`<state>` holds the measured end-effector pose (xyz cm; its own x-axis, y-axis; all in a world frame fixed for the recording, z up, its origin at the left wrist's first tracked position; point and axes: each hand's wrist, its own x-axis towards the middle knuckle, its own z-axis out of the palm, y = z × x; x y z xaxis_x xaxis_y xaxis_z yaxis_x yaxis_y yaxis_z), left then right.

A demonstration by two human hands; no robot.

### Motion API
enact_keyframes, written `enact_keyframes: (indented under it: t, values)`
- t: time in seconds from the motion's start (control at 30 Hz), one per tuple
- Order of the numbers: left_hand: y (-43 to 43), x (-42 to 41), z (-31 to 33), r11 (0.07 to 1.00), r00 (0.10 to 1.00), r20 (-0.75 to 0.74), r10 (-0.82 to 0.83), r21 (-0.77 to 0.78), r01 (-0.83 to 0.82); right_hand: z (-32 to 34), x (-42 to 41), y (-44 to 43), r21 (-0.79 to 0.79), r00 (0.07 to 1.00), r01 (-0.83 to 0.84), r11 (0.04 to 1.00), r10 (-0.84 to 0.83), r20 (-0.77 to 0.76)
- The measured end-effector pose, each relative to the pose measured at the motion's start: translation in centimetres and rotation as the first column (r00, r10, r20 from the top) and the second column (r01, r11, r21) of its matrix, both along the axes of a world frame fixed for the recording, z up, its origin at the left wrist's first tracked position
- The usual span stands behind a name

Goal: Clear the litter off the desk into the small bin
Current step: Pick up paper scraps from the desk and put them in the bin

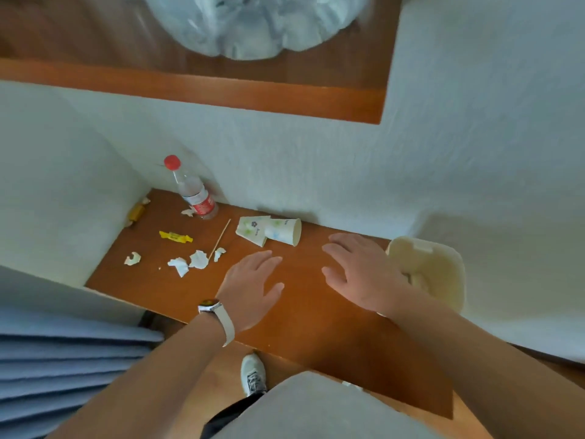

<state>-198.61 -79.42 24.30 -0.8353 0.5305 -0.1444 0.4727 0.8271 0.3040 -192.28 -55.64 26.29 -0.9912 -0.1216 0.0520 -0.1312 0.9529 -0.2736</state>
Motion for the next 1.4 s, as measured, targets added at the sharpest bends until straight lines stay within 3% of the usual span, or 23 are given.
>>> enact_keyframes:
  t: [0.3, 0.67, 0.87, 1.2, 1.4]
  values:
    - [-12.3, -6.8, -2.6, 0.990, 0.998, -0.001, 0.063, -0.130, -0.062, -2.5, -7.0, -9.9, 0.111, 0.989, -0.092, 0.989, 0.078, 0.128]
    - [-22.8, -13.6, -8.3, 0.992, 0.993, 0.115, 0.034, -0.125, -0.019, -6.3, -14.3, -20.4, 0.163, 0.960, -0.159, 0.974, 0.113, 0.258]
    - [-23.9, -15.4, -10.4, 0.994, 0.983, 0.167, 0.073, -0.090, -0.059, -9.1, -16.6, -22.5, 0.181, 0.943, -0.128, 0.975, 0.064, 0.326]
    - [-22.6, -15.6, -13.2, 0.997, 0.996, 0.083, 0.044, -0.063, -0.038, -12.7, -19.3, -23.7, 0.143, 0.934, -0.142, 0.979, 0.085, 0.348]
    - [-22.3, -15.3, -13.6, 0.999, 1.000, -0.002, 0.026, 0.043, -0.026, -14.0, -19.0, -23.1, 0.089, 0.944, -0.128, 0.988, 0.094, 0.316]
